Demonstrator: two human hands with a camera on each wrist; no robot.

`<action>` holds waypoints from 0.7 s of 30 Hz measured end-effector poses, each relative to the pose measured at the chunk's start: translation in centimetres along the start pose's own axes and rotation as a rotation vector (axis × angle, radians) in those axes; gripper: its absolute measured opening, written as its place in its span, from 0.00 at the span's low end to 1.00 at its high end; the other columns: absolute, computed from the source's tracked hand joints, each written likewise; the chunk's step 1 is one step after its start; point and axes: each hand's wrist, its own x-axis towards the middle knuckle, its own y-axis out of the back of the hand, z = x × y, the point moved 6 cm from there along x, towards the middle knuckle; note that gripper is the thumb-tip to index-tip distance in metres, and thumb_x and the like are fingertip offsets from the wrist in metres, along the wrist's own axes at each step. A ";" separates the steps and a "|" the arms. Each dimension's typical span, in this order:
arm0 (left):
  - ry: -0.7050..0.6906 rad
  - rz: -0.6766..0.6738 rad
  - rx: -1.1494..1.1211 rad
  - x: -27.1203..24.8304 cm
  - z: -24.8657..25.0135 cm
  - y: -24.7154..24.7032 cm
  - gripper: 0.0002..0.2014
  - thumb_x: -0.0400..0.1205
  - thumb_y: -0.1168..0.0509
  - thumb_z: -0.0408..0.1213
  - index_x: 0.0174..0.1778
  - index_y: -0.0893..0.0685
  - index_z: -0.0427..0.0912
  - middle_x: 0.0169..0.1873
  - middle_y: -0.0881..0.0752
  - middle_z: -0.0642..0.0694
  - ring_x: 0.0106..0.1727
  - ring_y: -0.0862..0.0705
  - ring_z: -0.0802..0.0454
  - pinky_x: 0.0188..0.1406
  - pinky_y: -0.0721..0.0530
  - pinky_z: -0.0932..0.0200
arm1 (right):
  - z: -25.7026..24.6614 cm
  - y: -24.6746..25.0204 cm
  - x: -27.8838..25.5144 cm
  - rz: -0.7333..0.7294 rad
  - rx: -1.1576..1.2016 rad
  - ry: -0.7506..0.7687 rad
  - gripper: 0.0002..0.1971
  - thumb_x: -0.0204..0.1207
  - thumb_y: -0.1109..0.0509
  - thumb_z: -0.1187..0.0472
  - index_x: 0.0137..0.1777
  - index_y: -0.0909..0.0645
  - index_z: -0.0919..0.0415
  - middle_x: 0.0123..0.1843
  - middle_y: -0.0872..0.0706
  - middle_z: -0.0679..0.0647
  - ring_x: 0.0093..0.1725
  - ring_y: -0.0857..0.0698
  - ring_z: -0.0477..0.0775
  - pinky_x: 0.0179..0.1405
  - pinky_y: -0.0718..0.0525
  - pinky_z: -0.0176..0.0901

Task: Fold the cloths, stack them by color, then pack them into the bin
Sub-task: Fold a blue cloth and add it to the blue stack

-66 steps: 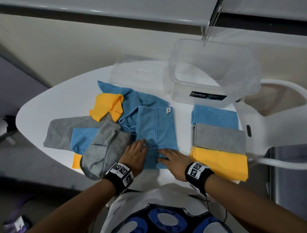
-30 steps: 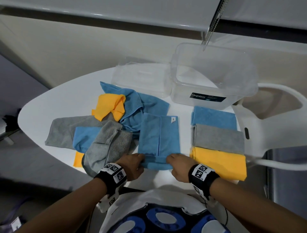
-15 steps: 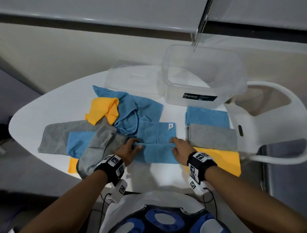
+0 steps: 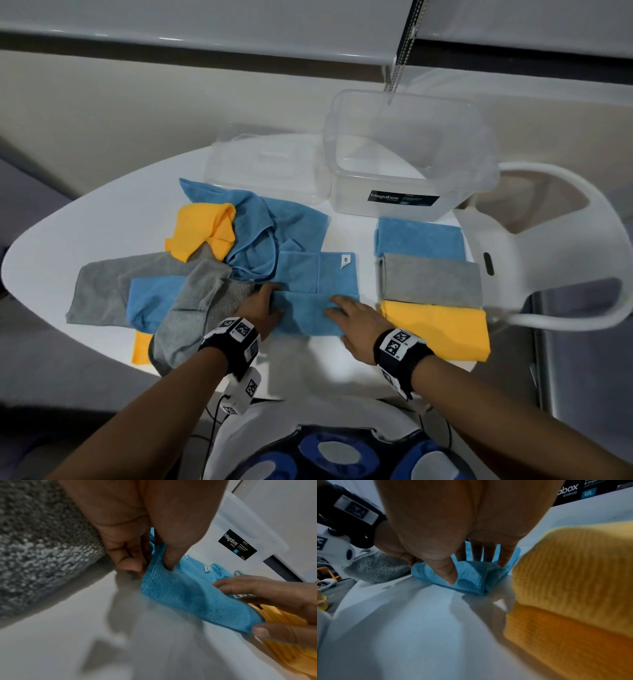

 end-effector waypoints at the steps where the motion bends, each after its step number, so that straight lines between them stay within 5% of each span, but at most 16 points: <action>1: 0.003 0.003 0.009 0.0 0.1 0.0 0.27 0.79 0.32 0.40 0.74 0.31 0.46 0.67 0.22 0.38 0.66 0.22 0.38 0.65 0.24 0.50 | 0.1 -0.1 0.0 -0.002 0.001 -0.004 0.32 0.80 0.35 0.60 0.83 0.40 0.54 0.86 0.47 0.55 0.83 0.42 0.60 0.80 0.39 0.51; 4: -0.079 0.084 0.069 -0.8 1.0 0.4 0.28 0.77 0.33 0.38 0.74 0.32 0.48 0.70 0.33 0.40 0.67 0.25 0.36 0.68 0.23 0.44 | 0.2 -0.1 0.3 0.005 -0.002 -0.005 0.34 0.77 0.32 0.61 0.82 0.40 0.53 0.85 0.46 0.55 0.83 0.42 0.60 0.80 0.38 0.52; 7: -0.316 0.120 0.368 -1.8 3.5 0.0 0.32 0.75 0.36 0.41 0.77 0.35 0.51 0.76 0.38 0.43 0.73 0.32 0.38 0.70 0.27 0.39 | 0.1 0.1 0.6 0.005 -0.027 -0.006 0.35 0.74 0.30 0.63 0.81 0.38 0.53 0.84 0.45 0.55 0.83 0.42 0.60 0.79 0.35 0.53; 10: -0.414 -0.098 0.572 -2.3 3.6 -2.6 0.41 0.80 0.40 0.55 0.85 0.53 0.48 0.85 0.54 0.49 0.85 0.52 0.46 0.79 0.44 0.38 | 0.1 0.1 1.1 -0.012 -0.073 -0.029 0.37 0.72 0.29 0.65 0.81 0.38 0.51 0.84 0.44 0.55 0.82 0.42 0.60 0.78 0.34 0.55; 13: -0.361 -0.229 0.660 -2.3 2.0 -4.2 0.51 0.78 0.40 0.63 0.82 0.70 0.49 0.82 0.69 0.52 0.83 0.67 0.51 0.79 0.57 0.35 | 0.2 0.2 1.7 -0.014 -0.113 -0.040 0.38 0.71 0.29 0.67 0.80 0.38 0.49 0.83 0.42 0.55 0.81 0.38 0.60 0.79 0.37 0.54; 15: -0.347 -0.216 0.677 -2.3 1.6 -4.5 0.50 0.79 0.40 0.58 0.82 0.72 0.49 0.81 0.72 0.52 0.83 0.69 0.51 0.79 0.56 0.32 | 0.1 0.6 2.1 -0.016 -0.156 -0.042 0.38 0.69 0.28 0.65 0.79 0.37 0.49 0.82 0.40 0.55 0.79 0.36 0.59 0.80 0.39 0.52; 18: -0.336 -0.202 0.682 -2.3 1.9 -3.7 0.46 0.77 0.44 0.36 0.82 0.71 0.50 0.82 0.70 0.53 0.83 0.67 0.52 0.79 0.53 0.33 | -0.3 1.3 2.5 -0.007 -0.183 -0.041 0.36 0.67 0.26 0.64 0.76 0.35 0.51 0.77 0.35 0.55 0.76 0.32 0.58 0.77 0.37 0.50; 21: -0.346 -0.211 0.719 -2.8 1.8 -3.2 0.47 0.75 0.45 0.32 0.82 0.70 0.50 0.82 0.70 0.52 0.83 0.67 0.51 0.79 0.55 0.35 | -0.6 1.6 2.4 -0.005 -0.152 -0.049 0.31 0.69 0.28 0.65 0.73 0.32 0.55 0.74 0.30 0.54 0.72 0.28 0.58 0.74 0.33 0.49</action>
